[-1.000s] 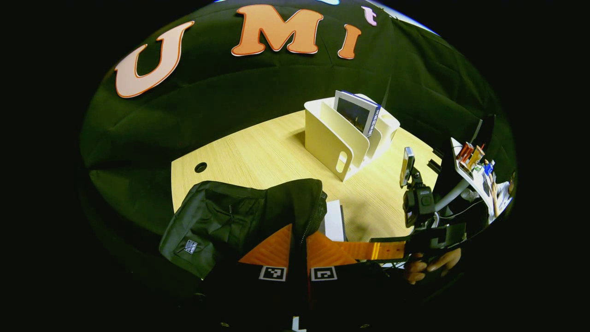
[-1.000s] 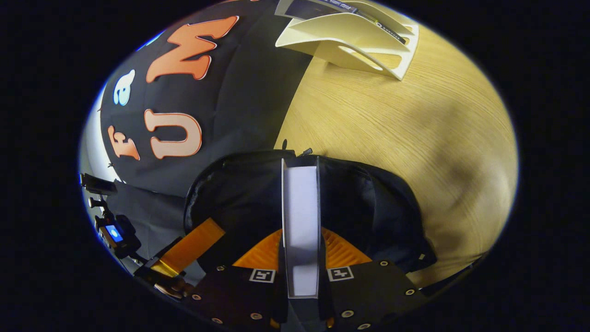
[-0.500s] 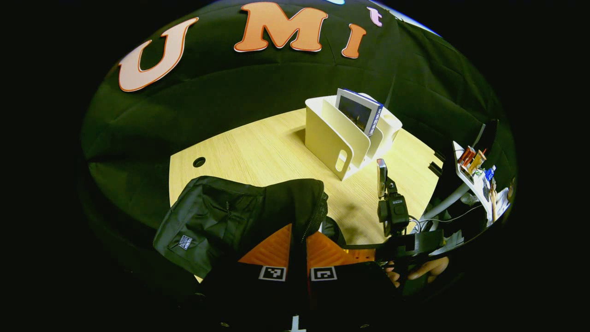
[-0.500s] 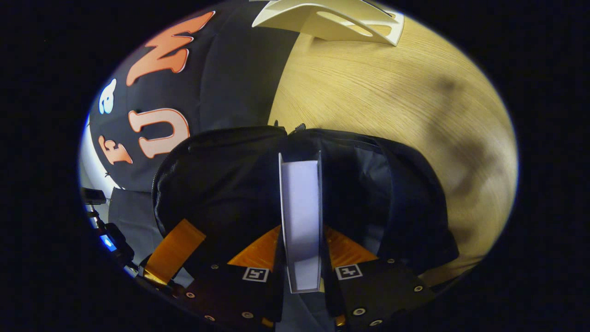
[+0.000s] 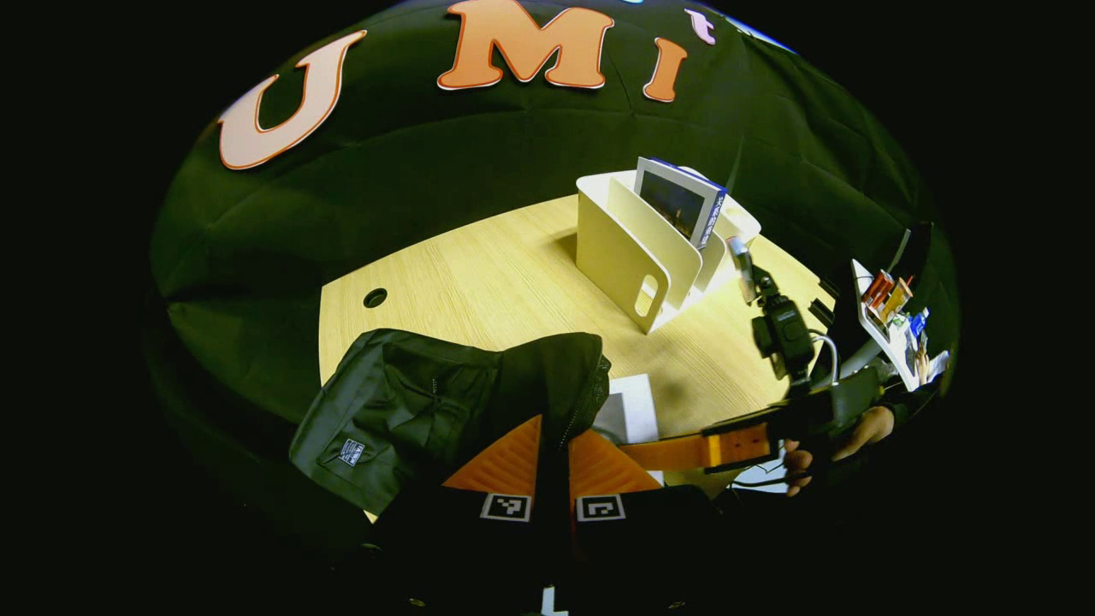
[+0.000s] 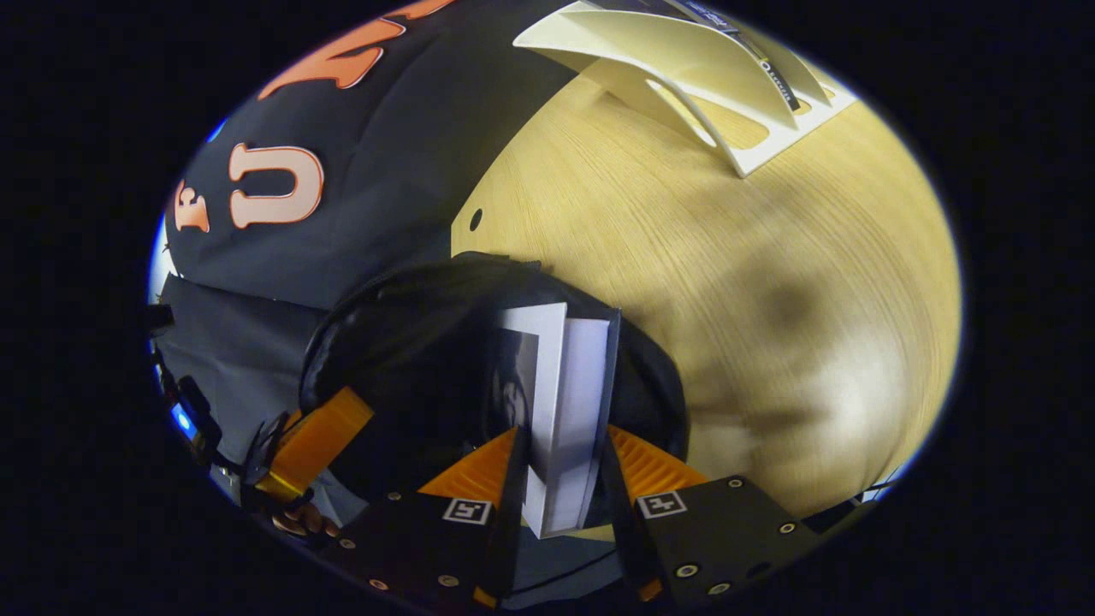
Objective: Open the schoolbag, grab two books from the bookshelf and put them into the schoolbag.
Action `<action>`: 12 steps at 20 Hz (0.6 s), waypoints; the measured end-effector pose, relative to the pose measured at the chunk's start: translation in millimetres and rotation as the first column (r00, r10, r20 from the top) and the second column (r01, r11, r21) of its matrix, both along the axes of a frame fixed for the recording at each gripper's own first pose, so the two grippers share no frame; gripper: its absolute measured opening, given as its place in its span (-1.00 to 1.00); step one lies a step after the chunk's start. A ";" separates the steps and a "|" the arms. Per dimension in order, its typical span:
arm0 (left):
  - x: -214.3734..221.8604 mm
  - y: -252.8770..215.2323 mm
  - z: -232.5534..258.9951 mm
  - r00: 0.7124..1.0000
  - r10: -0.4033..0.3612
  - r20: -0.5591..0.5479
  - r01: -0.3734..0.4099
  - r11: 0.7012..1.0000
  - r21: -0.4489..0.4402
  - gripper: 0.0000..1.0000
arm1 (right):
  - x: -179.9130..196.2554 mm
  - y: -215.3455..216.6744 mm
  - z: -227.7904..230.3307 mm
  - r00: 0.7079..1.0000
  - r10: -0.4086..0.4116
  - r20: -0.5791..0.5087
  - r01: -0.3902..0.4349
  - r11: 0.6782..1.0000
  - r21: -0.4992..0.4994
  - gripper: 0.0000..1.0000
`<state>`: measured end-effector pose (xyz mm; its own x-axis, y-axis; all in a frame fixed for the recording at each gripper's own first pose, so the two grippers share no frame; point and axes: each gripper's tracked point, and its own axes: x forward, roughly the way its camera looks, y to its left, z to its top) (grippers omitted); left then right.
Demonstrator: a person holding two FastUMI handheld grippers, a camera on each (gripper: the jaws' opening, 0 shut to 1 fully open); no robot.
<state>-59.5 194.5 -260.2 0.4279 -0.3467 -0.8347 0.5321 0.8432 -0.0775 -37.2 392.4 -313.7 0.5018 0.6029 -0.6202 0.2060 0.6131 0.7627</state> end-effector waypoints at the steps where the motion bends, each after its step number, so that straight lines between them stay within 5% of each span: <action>1: 1.5 0.1 1.7 1.000 0.011 0.002 -0.011 1.000 0.003 -0.89 | 2.0 6.8 -0.1 1.000 0.013 -0.005 -0.013 1.000 0.006 -0.06; 7: 1.3 -3.2 1.3 1.000 0.004 0.007 -0.004 0.999 0.051 -0.89 | 9.7 37.4 -12.8 0.999 0.029 -0.034 -0.026 0.997 0.069 -0.05; 11: 4.3 -2.1 2.2 1.000 0.006 0.003 -0.006 0.998 0.060 -0.89 | -1.7 59.3 -17.7 0.988 0.136 -0.069 -0.131 0.989 0.068 0.02; 12: 5.6 -0.6 1.6 1.000 0.013 0.003 -0.013 0.998 0.057 -0.89 | -6.8 59.1 -15.0 0.983 0.165 -0.076 -0.160 0.985 0.065 -0.19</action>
<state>-53.9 194.0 -258.5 0.4346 -0.2932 -0.8516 0.5212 0.8530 -0.0276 -44.0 451.5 -328.8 0.3438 0.7086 -0.6162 0.1702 0.5983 0.7830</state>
